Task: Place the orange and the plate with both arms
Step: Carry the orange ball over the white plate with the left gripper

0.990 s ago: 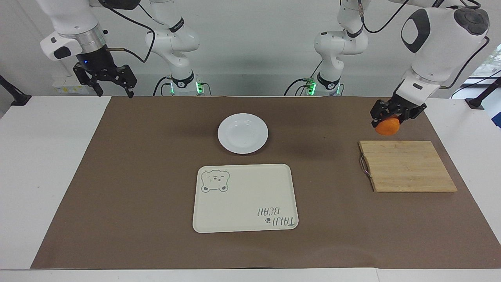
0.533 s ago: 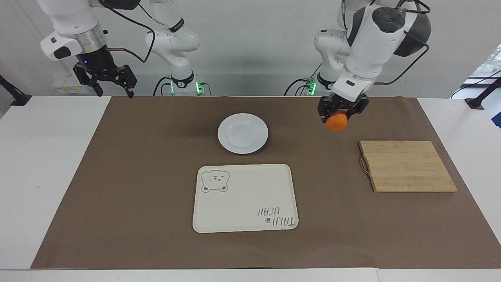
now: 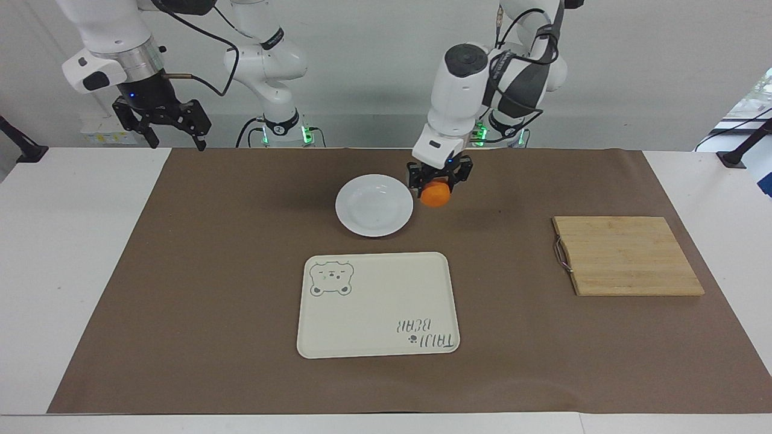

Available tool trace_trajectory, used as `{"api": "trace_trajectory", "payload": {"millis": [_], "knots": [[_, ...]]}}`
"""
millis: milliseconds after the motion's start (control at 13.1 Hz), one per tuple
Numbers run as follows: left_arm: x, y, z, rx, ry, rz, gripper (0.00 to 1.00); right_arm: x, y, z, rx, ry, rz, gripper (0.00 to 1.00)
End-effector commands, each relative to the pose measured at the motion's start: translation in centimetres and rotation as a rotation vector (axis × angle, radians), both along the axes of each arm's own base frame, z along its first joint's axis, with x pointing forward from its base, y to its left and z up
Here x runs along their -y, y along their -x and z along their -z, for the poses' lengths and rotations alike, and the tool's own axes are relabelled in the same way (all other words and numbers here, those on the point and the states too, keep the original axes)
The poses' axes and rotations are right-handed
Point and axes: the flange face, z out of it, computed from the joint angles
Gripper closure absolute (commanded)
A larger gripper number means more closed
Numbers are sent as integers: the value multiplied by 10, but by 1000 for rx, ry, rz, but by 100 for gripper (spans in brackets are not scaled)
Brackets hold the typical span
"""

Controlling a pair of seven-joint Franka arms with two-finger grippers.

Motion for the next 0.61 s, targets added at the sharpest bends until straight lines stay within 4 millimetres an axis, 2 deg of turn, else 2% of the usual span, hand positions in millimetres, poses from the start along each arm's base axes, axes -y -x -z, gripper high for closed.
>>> {"api": "trace_trajectory", "payload": {"millis": [0,304,381,533], "knots": [[34,22,39,30,13,-28,100,-1,3,-3,11,-12,4,0],[88,53,104,25,20,-60,100,-2,3,-3,11,-12,3,0],[95,57,122,23,18,-68,100,-2,3,-3,11,-12,3,0],[92,59,129,22,17,-67,97,-1,3,-3,11,-12,4,0]]}}
